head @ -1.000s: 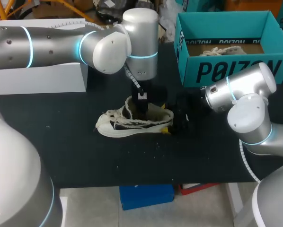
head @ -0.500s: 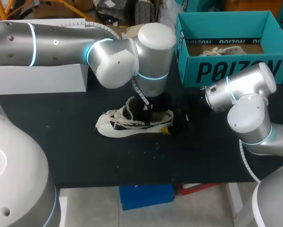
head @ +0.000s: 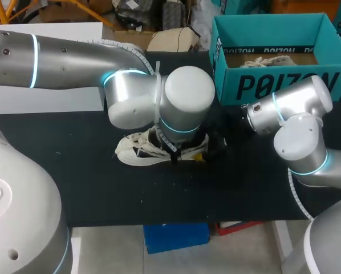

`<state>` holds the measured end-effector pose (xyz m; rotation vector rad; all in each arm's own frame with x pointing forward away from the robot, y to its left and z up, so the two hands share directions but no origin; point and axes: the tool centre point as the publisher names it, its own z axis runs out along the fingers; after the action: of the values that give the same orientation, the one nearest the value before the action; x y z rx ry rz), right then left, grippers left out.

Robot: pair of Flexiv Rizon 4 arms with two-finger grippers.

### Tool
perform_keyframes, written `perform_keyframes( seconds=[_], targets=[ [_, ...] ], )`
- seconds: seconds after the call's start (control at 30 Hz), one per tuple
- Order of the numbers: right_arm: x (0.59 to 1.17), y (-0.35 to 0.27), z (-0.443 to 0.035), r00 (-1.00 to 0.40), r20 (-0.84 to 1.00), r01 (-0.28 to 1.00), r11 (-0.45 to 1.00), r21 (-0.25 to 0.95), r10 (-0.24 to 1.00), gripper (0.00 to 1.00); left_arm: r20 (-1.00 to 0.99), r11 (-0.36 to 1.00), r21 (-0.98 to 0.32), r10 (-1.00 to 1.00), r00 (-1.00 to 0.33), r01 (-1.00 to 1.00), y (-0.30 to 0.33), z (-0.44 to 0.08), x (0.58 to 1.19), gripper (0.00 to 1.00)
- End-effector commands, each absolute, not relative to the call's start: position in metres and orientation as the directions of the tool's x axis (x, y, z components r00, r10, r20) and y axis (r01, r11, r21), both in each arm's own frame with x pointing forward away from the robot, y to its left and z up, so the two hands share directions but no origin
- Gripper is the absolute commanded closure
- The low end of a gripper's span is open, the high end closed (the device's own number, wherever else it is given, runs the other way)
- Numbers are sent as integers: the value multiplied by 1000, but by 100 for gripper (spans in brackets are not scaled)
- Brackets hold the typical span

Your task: Take the shoe out of the shoebox, open the shoe tongue, remove and reinsert the insole, then place the shoe into the shoebox

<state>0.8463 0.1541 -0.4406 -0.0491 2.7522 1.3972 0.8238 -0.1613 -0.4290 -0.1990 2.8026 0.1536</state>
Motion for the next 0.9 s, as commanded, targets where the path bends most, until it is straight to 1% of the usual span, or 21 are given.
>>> perform_keyframes(
  seconds=[0.03, 0.2, 0.27, 0.3, 0.33, 0.37, 0.53, 0.67, 0.8, 0.87, 0.9],
  targets=[
    [849, 152, -441, -998, -61, -51, 591, 805, -3, 100, -448, 985, 66, -112, -887, -158, -153, -455, 829, 78],
    [849, 152, -441, -998, -61, -51, 591, 805, -3, 100, -464, 987, 43, -119, -878, -157, -152, -457, 831, 78],
    [849, 152, -441, -998, -61, -51, 591, 805, -3, 100, -466, 987, 36, -122, -876, -157, -152, -458, 831, 80],
    [849, 152, -441, -998, -61, -51, 591, 805, -3, 100, -463, 987, 31, -123, -878, -155, -152, -459, 832, 85],
    [849, 152, -441, -998, -61, -51, 591, 805, -3, 100, -462, 987, 29, -125, -878, -156, -152, -459, 832, 97],
    [849, 152, -441, -998, -61, -51, 591, 805, -3, 100, -461, 987, 28, -125, -878, -156, -152, -459, 832, 100],
    [849, 152, -441, -998, -61, -51, 591, 805, -3, 100, -409, 991, 14, -117, -905, -134, -155, -458, 829, 100],
    [849, 152, -441, -998, -61, -51, 591, 805, -3, 100, -326, 996, 12, -82, -942, -91, -159, -454, 822, 100],
    [849, 152, -441, -998, -61, -51, 591, 805, -3, 100, -182, 999, -35, -41, -982, -35, -162, -449, 816, 100],
    [849, 152, -441, -998, -61, -51, 591, 805, -3, 100, -85, 996, -70, 51, -995, 57, -165, -448, 813, 100],
    [849, 152, -441, -998, -61, -51, 591, 805, -3, 100, -55, 994, -96, 56, -997, 61, -166, -447, 812, 100]
  ],
)
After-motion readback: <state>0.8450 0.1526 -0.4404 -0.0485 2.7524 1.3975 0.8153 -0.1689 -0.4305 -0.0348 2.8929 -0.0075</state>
